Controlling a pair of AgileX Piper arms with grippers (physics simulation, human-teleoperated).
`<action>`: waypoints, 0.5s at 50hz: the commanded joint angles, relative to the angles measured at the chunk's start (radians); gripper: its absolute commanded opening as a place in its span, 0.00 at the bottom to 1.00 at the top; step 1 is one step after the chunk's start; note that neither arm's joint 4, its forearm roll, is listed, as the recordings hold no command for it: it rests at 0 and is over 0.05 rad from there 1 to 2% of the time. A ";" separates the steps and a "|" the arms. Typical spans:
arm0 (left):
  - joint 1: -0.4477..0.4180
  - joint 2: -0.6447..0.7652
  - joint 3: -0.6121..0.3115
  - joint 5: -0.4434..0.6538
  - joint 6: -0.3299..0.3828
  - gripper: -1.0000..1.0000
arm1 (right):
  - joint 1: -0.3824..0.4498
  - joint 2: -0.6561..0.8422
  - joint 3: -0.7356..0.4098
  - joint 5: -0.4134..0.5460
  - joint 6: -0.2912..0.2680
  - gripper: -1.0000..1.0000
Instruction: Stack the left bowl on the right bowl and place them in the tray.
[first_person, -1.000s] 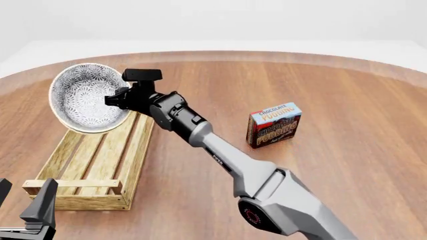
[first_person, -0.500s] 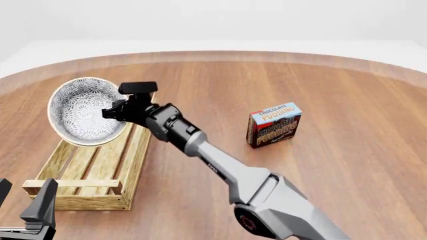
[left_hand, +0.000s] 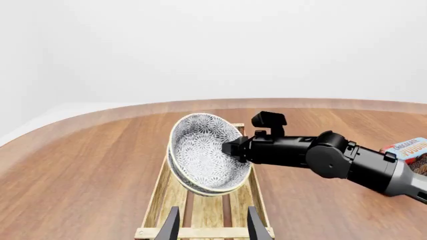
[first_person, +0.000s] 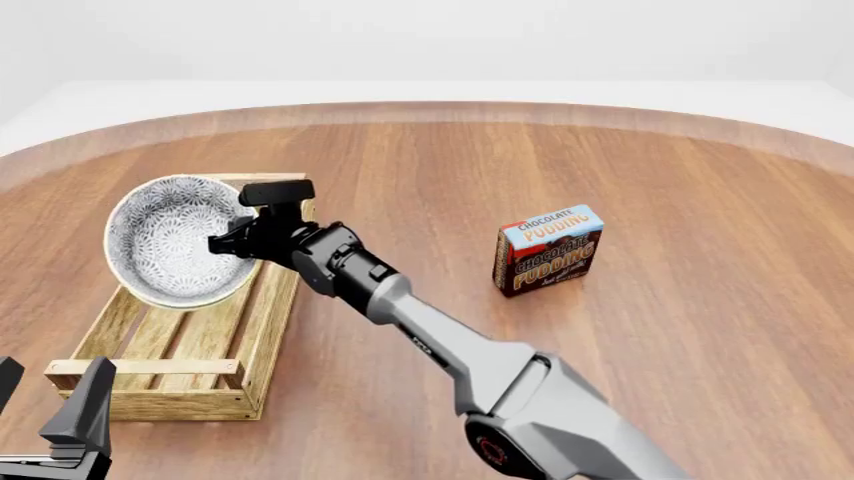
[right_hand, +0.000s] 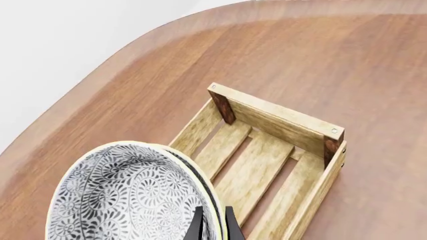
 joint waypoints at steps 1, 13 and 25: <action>0.000 0.000 0.000 0.000 0.000 1.00 | 0.007 0.007 -0.011 -0.006 0.008 0.00; 0.000 0.000 0.000 0.000 0.000 1.00 | 0.014 0.043 -0.011 0.008 -0.006 0.00; 0.000 0.000 0.000 0.000 0.000 1.00 | 0.027 0.039 -0.011 0.024 -0.031 1.00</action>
